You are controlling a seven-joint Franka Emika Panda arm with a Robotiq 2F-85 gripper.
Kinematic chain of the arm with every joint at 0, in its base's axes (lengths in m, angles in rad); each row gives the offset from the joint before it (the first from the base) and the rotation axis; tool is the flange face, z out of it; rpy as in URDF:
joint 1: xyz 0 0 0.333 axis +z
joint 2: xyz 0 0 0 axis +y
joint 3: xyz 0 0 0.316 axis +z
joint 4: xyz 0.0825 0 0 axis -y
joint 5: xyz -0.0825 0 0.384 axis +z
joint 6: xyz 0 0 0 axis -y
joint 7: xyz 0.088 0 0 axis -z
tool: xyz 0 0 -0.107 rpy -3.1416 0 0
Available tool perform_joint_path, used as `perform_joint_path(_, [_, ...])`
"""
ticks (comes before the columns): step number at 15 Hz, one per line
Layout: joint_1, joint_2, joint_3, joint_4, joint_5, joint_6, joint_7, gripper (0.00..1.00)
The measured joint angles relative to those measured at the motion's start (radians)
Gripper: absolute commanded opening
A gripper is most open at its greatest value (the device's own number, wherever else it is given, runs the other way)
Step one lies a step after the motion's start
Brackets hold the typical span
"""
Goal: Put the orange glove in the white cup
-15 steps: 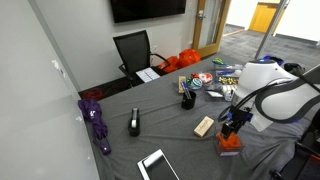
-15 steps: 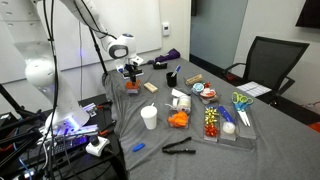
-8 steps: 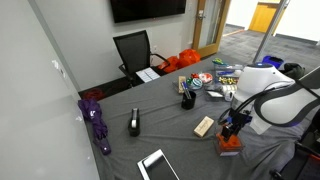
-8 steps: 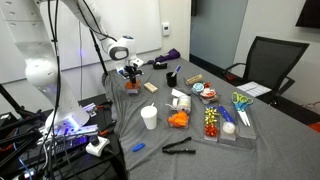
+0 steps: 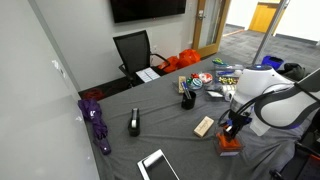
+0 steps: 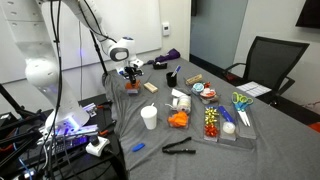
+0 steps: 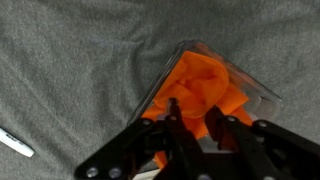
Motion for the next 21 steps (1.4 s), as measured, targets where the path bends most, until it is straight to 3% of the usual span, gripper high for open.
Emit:
perform_joint_path(8, [-0.002,-0.011,0.003,0.002,0.04,-0.014,-0.007,0.0])
perform_joint_path(14, [-0.052,-0.143,0.024,0.025,0.383,-0.178,-0.282,0.0])
perform_joint_path(17, [-0.068,-0.236,-0.024,0.038,0.501,-0.295,-0.394,0.0])
perform_joint_path(21, [-0.077,-0.321,-0.112,0.069,0.566,-0.435,-0.429,0.0])
